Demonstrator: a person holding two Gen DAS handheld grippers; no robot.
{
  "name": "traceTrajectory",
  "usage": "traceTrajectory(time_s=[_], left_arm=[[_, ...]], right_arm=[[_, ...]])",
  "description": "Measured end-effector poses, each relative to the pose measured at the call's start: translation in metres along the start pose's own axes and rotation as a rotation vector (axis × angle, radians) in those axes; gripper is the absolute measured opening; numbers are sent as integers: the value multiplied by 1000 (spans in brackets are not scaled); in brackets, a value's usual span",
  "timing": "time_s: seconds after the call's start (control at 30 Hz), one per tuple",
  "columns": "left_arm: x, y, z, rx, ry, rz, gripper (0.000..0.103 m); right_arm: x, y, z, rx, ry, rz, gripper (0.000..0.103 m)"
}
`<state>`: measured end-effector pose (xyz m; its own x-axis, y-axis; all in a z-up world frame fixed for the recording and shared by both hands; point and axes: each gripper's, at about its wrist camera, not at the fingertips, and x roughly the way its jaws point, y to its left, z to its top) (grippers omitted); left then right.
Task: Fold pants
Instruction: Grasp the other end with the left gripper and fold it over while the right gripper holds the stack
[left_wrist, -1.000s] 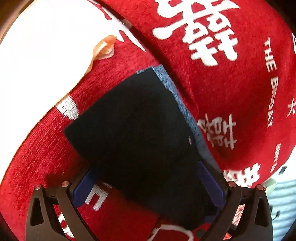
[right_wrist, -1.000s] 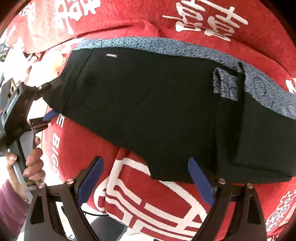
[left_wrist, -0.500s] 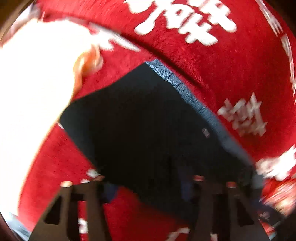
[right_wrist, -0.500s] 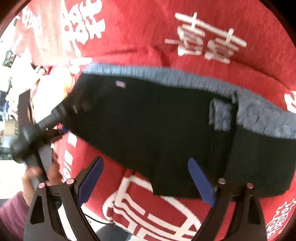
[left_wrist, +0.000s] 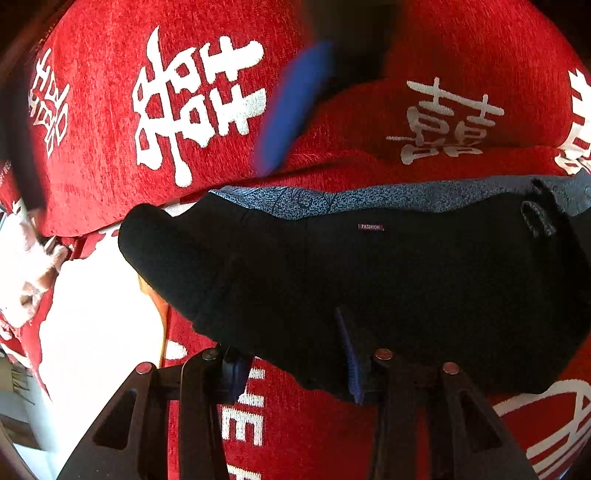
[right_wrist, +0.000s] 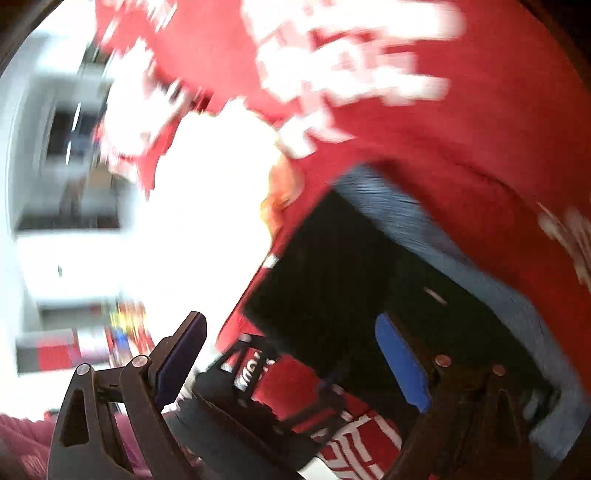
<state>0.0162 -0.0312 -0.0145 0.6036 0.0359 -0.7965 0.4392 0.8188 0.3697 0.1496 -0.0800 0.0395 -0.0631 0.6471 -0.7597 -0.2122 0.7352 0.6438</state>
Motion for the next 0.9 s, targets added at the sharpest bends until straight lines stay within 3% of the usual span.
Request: traceTrajectory(time_s=[0.1,0.2,0.27,0.3,0.37,0.53,0.7,0.9], left_arm=[[2,-5,3,4,-1,1,43],[5,-8,6,-9,5,-7,43],[7,-7,6,-27,28,-32,43],[8,-6,7,-32,29,-41,43],[0,-10,10,-23,8,-69,43],[-30,-27,27,0,-40,-120,43],[-66,-56,49,22,-99,-167,43],[-107,-119,80,61,-150,-251,45]], right_arm=[[41,26,22,-87,137,-62,95],[75,25,34,-103,245,-168,93],[83,13,37,-74,269,-220,58],[83,5,36,-44,269,-194,30],[68,-11,30,23,209,-146,22],[22,-37,-4,101,48,-12,21],[-40,-81,-65,242,-158,181,21],[-109,-123,-135,301,-366,290,22]])
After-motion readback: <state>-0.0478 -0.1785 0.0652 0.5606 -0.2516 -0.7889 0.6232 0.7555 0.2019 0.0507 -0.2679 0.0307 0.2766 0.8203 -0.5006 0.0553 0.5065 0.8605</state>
